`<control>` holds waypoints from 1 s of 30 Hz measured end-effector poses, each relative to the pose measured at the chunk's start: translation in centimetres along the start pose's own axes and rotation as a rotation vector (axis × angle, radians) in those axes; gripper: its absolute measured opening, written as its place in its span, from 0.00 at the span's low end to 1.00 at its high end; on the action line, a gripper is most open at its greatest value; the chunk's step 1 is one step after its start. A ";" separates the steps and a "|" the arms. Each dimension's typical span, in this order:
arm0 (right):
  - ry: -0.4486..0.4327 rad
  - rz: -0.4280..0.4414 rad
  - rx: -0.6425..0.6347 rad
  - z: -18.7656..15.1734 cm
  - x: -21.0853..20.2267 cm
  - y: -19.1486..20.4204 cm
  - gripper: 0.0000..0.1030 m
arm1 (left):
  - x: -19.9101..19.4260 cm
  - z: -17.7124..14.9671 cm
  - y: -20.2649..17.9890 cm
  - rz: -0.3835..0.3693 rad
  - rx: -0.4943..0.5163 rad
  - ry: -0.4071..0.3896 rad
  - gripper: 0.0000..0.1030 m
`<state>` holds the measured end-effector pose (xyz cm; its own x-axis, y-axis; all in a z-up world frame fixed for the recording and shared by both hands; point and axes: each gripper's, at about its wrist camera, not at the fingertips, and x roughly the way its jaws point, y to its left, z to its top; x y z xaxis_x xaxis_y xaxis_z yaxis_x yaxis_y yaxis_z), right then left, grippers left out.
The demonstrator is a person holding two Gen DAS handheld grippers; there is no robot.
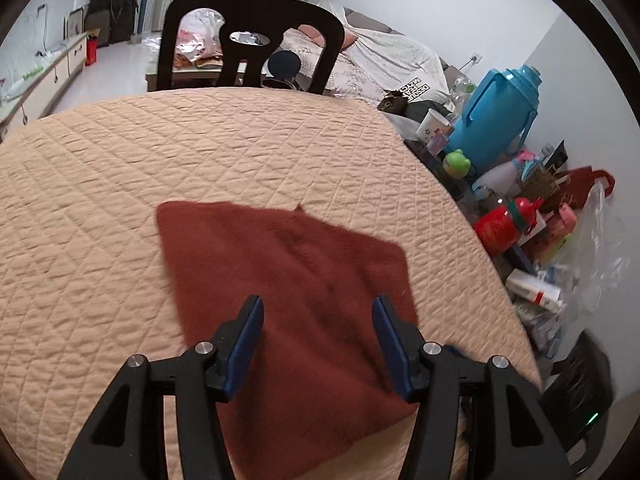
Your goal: Fold small clothes
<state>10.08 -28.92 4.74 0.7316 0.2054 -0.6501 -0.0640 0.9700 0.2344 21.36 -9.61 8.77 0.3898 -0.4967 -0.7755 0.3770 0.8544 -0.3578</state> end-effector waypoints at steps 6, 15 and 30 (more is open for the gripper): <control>-0.107 0.046 -0.050 1.3 -2.4 1.6 0.20 | -0.7 -2.2 1.0 0.037 0.002 -0.007 0.57; 0.021 0.085 -0.090 2.3 1.7 2.2 0.20 | -0.4 -3.8 1.8 0.124 0.028 0.002 0.57; 0.099 -0.006 -0.073 2.4 3.7 0.4 0.25 | 0.4 -5.8 3.1 0.115 0.017 0.021 0.63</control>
<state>14.34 -28.05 4.19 0.6615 0.2077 -0.7206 -0.1115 0.9774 0.1794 17.83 -6.28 4.32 0.4135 -0.3923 -0.8217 0.3448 0.9027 -0.2575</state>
